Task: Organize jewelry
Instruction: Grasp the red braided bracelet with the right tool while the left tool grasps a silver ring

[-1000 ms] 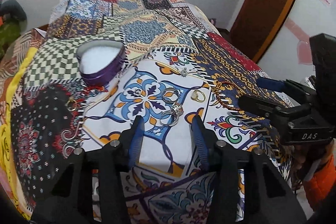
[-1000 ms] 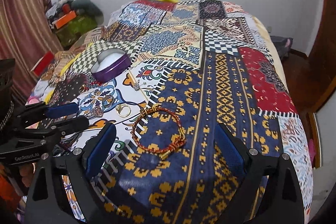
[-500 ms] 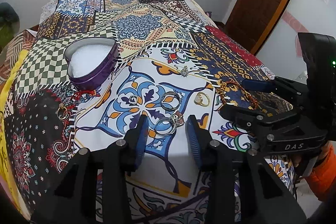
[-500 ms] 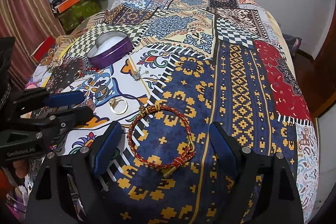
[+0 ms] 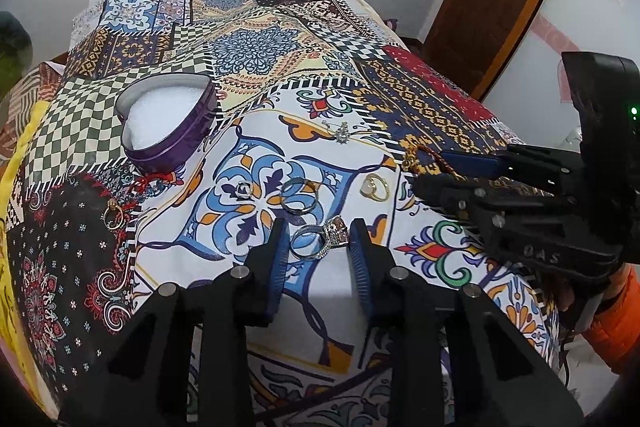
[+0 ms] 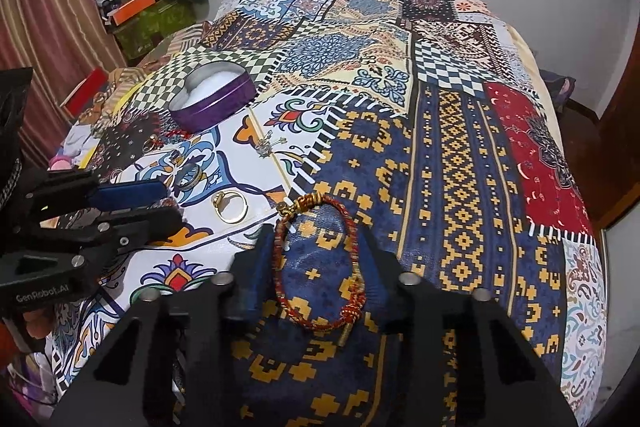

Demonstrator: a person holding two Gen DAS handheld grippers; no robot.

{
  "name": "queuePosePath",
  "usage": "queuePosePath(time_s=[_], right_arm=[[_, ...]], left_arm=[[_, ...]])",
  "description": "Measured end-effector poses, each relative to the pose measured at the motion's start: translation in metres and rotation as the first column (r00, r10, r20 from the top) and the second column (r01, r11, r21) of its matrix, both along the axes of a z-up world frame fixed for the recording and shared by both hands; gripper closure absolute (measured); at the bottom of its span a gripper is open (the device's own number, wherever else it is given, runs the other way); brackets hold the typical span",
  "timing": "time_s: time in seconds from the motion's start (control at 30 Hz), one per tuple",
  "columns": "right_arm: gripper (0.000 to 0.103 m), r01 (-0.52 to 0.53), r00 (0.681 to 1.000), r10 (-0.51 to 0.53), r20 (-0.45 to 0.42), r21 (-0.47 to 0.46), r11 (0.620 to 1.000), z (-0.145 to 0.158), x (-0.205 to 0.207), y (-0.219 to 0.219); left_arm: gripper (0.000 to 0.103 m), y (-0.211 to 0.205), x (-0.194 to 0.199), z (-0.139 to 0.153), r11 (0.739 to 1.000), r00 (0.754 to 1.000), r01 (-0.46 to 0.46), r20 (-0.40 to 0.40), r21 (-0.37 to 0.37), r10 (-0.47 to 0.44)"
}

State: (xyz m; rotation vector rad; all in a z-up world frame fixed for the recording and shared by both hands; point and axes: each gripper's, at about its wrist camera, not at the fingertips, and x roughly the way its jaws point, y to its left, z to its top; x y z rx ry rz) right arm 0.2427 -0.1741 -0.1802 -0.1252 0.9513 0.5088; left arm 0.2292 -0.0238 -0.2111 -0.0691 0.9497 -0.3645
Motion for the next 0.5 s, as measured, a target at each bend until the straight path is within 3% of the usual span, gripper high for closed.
queuePosePath(time_s=[0.13, 0.23, 0.5], right_arm=[[0.093, 0.02, 1.0, -0.02, 0.0, 0.007, 1.0, 0.004, 0.001, -0.006], [0.095, 0.037, 0.999, -0.036, -0.024, 0.043, 0.998, 0.006, 0.002, -0.014], [0.095, 0.052, 0.997, -0.055, 0.046, 0.062, 0.997, 0.036, -0.009, -0.017]], left_arm=[[0.073, 0.0, -0.003, 0.003, 1.0, 1.0, -0.01, -0.002, -0.017, 0.01], [0.073, 0.0, -0.007, 0.006, 1.0, 1.0, -0.017, 0.001, -0.022, 0.017], [0.073, 0.004, -0.018, 0.022, 0.999, 0.998, -0.04, 0.043, -0.02, 0.041]])
